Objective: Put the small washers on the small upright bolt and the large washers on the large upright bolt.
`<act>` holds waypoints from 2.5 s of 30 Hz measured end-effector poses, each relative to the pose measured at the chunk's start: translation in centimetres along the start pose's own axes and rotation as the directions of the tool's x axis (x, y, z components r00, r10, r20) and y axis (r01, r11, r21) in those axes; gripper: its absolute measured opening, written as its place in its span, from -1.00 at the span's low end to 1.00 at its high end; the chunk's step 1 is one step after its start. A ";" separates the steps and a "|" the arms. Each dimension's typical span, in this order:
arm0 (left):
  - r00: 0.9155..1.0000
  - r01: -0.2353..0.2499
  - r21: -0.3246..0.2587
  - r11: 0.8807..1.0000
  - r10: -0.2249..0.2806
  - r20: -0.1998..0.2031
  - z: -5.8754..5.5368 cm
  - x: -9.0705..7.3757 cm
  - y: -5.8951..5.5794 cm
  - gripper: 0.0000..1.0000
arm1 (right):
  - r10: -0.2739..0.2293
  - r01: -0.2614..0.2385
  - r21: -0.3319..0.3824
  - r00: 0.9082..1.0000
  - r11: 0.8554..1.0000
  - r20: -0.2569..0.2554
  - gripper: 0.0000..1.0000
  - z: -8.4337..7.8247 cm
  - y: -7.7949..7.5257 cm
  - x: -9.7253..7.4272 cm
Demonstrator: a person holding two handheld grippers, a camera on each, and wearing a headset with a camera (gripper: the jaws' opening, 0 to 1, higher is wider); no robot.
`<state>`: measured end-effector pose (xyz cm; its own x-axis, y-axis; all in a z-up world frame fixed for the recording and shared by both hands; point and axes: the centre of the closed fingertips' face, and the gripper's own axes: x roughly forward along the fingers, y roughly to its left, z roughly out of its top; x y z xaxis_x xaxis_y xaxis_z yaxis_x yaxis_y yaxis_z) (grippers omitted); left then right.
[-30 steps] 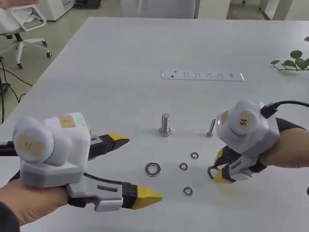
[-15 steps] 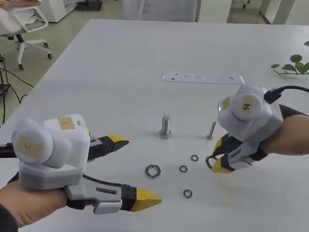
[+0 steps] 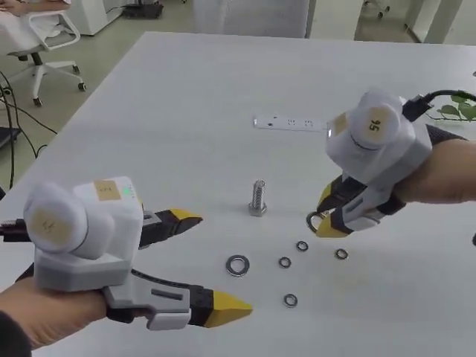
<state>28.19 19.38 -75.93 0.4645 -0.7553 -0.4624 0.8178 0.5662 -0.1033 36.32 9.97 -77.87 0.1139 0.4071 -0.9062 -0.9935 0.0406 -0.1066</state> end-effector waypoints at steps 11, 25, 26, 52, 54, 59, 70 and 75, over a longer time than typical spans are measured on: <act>1.000 -0.007 -0.003 1.000 0.007 0.003 -0.1 -0.1 0.0 0.67 | -0.025 0.026 -0.080 1.000 0.996 0.018 -0.56 3.6 -2.6 -0.9; 1.000 -0.025 -0.016 1.000 0.025 -0.001 -0.6 -0.5 0.2 0.67 | -0.015 0.016 -0.136 1.000 0.991 0.004 -0.56 6.2 -5.3 0.5; 1.000 -0.026 -0.018 1.000 0.026 -0.001 -0.6 -0.5 0.2 0.67 | -0.017 0.017 -0.143 1.000 0.990 0.000 -0.56 6.3 -5.5 0.7; 0.999 -0.034 -0.039 0.999 0.035 0.023 -0.1 0.3 0.1 0.67 | 0.062 -0.075 -0.174 0.995 0.982 -0.080 -0.56 6.1 -7.8 5.7; 0.999 -0.033 -0.043 0.999 0.034 0.023 -0.1 0.3 0.0 0.66 | 0.065 -0.079 -0.173 0.994 0.982 -0.083 -0.56 6.1 -7.9 5.9; 0.999 -0.032 -0.047 0.998 0.033 0.022 -0.2 0.3 0.0 0.66 | 0.071 -0.087 -0.179 0.993 0.980 -0.094 -0.56 6.1 -7.8 6.4; 0.999 -0.029 -0.058 0.998 0.030 0.026 -0.2 0.5 -0.1 0.66 | 0.072 -0.094 -0.185 0.990 0.978 -0.119 -0.56 5.6 -8.1 6.8; 0.999 -0.029 -0.062 0.998 0.030 0.029 -0.2 0.5 -0.2 0.66 | 0.077 -0.100 -0.185 0.989 0.978 -0.130 -0.56 5.5 -8.0 7.0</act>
<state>28.22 18.99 -76.33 0.4987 -0.7469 -0.4397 0.7816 0.6068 -0.1444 45.00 17.50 -81.12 0.0369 0.2874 -0.9571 -0.9815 -0.1695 -0.0888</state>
